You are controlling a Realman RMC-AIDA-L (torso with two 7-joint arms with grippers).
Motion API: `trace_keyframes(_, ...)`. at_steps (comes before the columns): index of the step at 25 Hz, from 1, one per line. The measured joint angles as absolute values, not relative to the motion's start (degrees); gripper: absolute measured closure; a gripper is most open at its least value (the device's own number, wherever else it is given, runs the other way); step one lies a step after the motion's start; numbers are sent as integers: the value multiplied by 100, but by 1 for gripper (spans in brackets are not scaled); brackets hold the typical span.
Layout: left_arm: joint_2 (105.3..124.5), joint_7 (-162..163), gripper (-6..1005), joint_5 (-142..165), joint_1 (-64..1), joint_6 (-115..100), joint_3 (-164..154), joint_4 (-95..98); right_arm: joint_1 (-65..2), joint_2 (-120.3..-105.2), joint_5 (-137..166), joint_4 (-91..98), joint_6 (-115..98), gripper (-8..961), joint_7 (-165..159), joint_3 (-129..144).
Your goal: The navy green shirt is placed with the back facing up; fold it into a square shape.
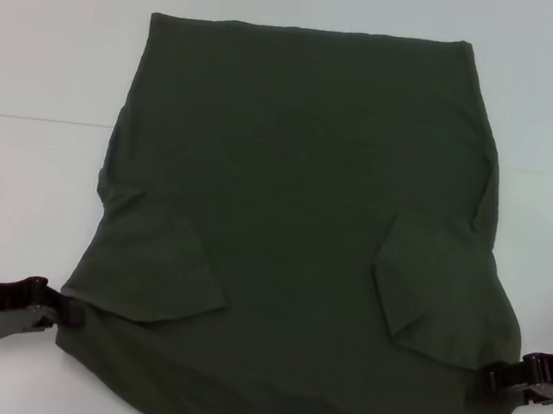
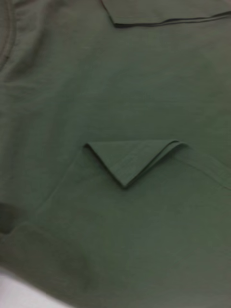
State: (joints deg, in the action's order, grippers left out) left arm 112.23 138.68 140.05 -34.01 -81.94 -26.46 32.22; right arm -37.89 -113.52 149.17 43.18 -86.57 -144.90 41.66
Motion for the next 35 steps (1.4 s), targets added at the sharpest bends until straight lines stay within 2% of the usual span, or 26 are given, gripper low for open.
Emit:
trace_keyframes(2,11222,13860,964,13983,-3401,-8195,-2645,3223,-3789,-11353,14917,4321,-8657,247,-14489,4166)
trace_keyframes(12,11214,13820,963,13974,-3393,-8200,-2646,3217,-3808,-11355,14915,4343,-8658,716,-14491,4166)
trace_keyframes(17,11214,13816,963,13974,-3392,-8200,-2645,3221,-3823,-11355,14915,4345,-8657,881,-14448,4206)
trace_keyframes(25,11161,13808,963,13956,-3392,-8321,-2645,3226,-3859,-11336,14880,4373,-8825,880,-14247,4210)
trace_keyframes(35,10963,13863,962,14195,-3391,-9028,-2705,3210,-3799,-11346,14863,4601,-9971,880,-13710,4205)
